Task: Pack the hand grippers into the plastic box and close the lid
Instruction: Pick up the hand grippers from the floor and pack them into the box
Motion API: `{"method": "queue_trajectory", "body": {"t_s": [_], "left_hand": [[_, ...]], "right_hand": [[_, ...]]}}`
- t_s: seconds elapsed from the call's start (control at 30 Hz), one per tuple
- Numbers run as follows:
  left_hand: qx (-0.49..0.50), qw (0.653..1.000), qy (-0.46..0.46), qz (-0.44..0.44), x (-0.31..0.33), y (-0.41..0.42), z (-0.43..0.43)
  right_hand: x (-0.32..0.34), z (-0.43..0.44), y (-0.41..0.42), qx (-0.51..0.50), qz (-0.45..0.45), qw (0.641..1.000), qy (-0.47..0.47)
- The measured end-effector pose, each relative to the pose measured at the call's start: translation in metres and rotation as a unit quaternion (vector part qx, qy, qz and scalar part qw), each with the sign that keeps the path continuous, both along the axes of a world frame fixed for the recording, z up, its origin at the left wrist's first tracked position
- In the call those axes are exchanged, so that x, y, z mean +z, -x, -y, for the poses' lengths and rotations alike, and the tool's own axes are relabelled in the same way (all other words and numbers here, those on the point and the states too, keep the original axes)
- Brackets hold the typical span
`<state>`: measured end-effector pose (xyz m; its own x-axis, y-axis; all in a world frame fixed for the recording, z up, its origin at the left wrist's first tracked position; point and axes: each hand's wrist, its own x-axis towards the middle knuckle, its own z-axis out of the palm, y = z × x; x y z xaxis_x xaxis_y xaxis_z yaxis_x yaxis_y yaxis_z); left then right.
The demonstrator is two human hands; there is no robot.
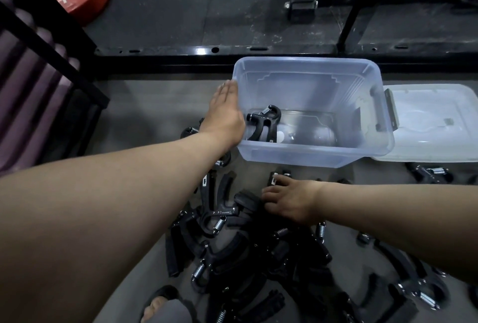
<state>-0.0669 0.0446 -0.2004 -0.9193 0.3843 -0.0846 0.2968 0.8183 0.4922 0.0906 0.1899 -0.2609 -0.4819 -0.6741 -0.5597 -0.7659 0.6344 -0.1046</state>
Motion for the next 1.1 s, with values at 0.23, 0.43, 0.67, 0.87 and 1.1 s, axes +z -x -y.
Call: {"method": "queue_trajectory", "body": {"t_s": [0.23,0.43,0.67,0.87,1.1], "left_hand": [[-0.003,1.0,-0.005,0.003,0.001,0.001,0.0],[-0.008,1.0,-0.028,0.006,0.003,0.006,0.002],[0.043,0.998,-0.043,-0.005,0.01,0.015,-0.003],[0.082,0.993,-0.084,-0.005,0.01,0.005,-0.013],[0.088,0.993,-0.077,-0.017,0.007,0.005,-0.015]], "right_hand": [[0.011,0.015,0.019,0.022,-0.061,0.995,-0.076],[0.06,0.008,0.025,-0.087,0.04,0.994,-0.06],[0.156,-0.043,0.068,-0.472,0.379,0.742,0.286],[0.127,-0.081,0.104,-0.699,0.098,0.566,0.426],[0.044,-0.103,0.113,-0.806,0.245,0.472,0.262]]}}
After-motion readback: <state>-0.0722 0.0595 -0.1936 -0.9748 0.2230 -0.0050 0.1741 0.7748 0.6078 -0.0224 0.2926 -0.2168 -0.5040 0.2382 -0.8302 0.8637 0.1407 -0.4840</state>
